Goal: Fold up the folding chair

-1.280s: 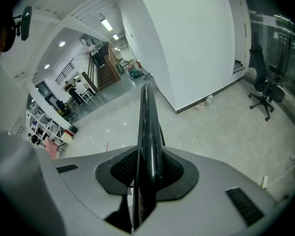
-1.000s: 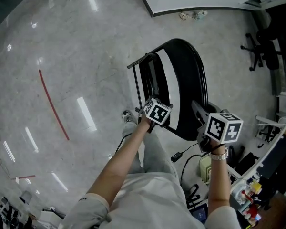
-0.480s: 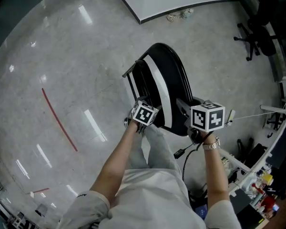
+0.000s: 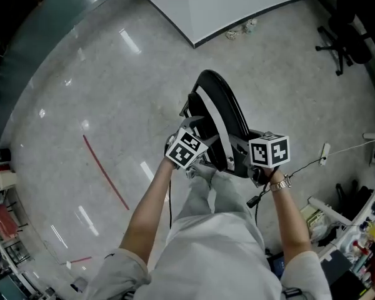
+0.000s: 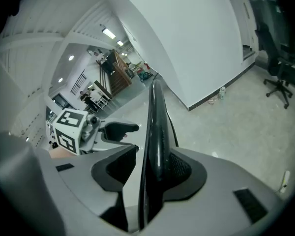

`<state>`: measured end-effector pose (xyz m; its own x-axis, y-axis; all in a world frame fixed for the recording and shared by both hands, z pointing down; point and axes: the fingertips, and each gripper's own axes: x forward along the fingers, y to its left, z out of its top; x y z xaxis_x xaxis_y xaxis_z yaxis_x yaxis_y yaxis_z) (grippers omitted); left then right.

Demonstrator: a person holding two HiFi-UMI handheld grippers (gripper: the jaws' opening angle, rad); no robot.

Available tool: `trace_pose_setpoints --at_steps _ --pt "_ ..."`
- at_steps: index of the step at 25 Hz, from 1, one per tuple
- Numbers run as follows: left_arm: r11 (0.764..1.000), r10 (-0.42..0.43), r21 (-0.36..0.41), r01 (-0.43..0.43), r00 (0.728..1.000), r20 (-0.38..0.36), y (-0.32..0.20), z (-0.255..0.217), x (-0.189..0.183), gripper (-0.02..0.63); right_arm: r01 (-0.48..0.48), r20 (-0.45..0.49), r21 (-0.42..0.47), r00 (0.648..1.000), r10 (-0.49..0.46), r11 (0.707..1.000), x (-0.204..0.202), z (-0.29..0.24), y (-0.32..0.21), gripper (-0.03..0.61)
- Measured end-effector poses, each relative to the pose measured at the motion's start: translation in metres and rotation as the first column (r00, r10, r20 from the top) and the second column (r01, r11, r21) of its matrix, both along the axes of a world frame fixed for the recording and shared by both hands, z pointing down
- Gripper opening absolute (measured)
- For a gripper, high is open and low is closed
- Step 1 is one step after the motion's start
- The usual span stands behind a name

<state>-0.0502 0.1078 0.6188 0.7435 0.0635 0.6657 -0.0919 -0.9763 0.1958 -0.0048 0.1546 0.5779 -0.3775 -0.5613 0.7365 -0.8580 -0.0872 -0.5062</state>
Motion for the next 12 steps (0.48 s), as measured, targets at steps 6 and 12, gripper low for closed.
trace_pose_setpoints --at_steps 6,12 --pt "0.984 0.147 0.109 -0.143 0.989 -0.024 -0.001 -0.070 0.035 0.298 -0.022 0.007 -0.005 1.000 0.022 1.000 0.011 0.003 0.008 0.160" --pt "0.941 0.257 0.221 -0.257 0.966 0.031 0.005 -0.100 0.069 0.298 0.007 0.012 -0.007 1.000 -0.007 1.000 0.012 0.001 0.010 0.154"
